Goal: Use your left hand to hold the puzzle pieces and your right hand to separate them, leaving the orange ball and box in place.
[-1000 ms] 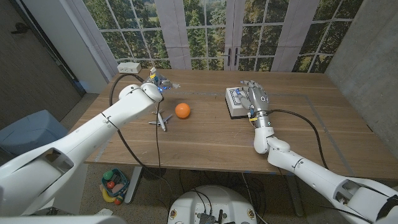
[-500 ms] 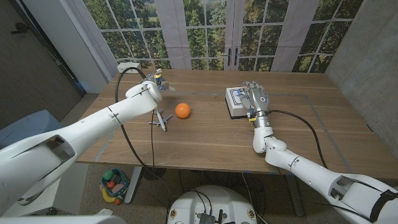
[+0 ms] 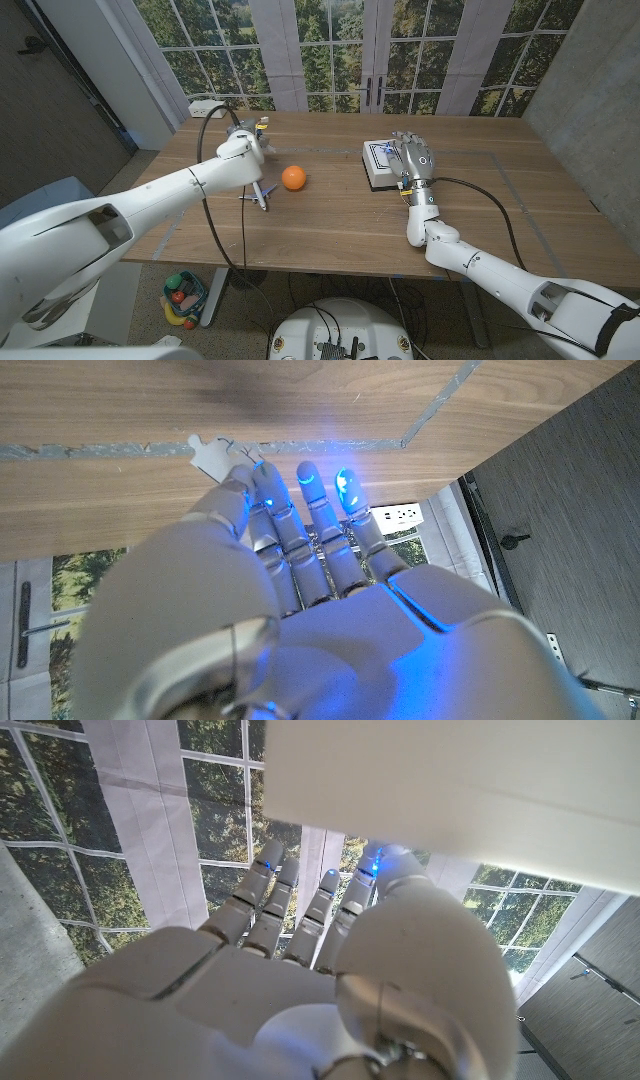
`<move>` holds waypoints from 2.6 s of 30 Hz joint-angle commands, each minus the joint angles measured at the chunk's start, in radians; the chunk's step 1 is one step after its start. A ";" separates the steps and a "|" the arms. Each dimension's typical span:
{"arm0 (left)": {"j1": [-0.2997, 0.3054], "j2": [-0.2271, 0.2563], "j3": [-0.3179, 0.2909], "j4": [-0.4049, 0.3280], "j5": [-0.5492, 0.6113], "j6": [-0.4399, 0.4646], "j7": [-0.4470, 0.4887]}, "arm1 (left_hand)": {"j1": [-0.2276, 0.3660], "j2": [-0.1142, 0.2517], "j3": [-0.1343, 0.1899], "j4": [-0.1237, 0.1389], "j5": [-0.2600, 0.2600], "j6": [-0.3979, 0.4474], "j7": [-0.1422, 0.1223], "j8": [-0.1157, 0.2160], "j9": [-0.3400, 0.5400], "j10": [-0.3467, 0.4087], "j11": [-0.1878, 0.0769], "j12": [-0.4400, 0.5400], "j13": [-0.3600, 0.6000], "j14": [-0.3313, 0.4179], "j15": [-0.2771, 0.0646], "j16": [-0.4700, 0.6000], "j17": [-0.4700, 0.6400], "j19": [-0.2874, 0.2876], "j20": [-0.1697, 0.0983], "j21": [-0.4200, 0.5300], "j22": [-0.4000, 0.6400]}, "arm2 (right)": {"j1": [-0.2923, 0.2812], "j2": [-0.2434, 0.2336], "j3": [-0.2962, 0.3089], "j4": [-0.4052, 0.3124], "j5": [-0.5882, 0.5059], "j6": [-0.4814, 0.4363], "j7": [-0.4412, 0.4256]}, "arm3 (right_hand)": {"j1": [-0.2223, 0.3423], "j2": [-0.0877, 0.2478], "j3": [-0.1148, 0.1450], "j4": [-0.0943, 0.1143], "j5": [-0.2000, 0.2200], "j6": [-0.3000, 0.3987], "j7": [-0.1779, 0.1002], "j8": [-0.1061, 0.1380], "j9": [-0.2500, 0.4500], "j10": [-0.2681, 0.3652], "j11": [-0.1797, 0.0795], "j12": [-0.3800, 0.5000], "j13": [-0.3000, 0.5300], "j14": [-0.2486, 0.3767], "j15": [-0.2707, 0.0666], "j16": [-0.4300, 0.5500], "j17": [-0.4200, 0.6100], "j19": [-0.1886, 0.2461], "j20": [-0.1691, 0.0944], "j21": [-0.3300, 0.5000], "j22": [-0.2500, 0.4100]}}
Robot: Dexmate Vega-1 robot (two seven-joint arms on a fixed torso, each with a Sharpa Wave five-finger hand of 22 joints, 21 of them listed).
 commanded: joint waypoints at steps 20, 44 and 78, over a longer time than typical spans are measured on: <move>0.074 -0.005 -0.084 -0.077 0.045 0.003 0.027 | -0.219 -0.100 -0.021 0.005 -0.071 -0.450 -0.050 0.007 -0.155 -0.446 0.077 -0.375 -0.215 -0.312 -0.013 -0.249 -0.180 -0.262 0.102 -0.093 -0.165 | -0.035 -0.065 0.025 -0.111 0.057 0.033 0.098 | -0.192 -0.030 -0.062 0.052 -0.001 -0.385 0.056 -0.060 0.002 -0.144 0.066 -0.037 0.012 -0.064 -0.124 -0.041 0.010 -0.055 0.048 -0.025 0.001; 0.467 0.006 -0.529 -0.144 -0.210 -0.613 0.298 | -0.392 -0.064 -0.010 0.026 -0.084 -0.840 -0.146 -0.004 -0.254 -0.796 0.104 -0.633 -0.443 -0.574 0.028 -0.416 -0.392 -0.384 0.098 -0.316 -0.190 | -0.121 -0.116 0.179 -0.208 0.330 0.350 0.302 | -0.461 0.061 -0.091 0.171 0.039 -0.459 0.109 -0.050 -0.004 -0.192 0.145 -0.035 0.002 -0.090 -0.062 -0.061 0.029 -0.086 0.083 -0.046 0.003; 0.631 -0.072 -0.714 0.067 -0.570 -1.318 0.135 | -0.702 0.066 -0.044 0.151 -0.058 -0.945 -0.120 -0.002 -0.266 -0.895 0.031 -0.624 -0.574 -0.685 -0.022 -0.405 -0.479 -0.350 -0.050 -0.510 -0.196 | -0.249 -0.065 0.357 -0.267 0.644 0.547 0.536 | -0.659 0.118 0.000 0.298 0.008 -0.575 0.095 -0.055 -0.016 -0.288 0.118 -0.053 -0.066 -0.219 -0.089 -0.170 -0.020 -0.148 -0.071 -0.100 -0.008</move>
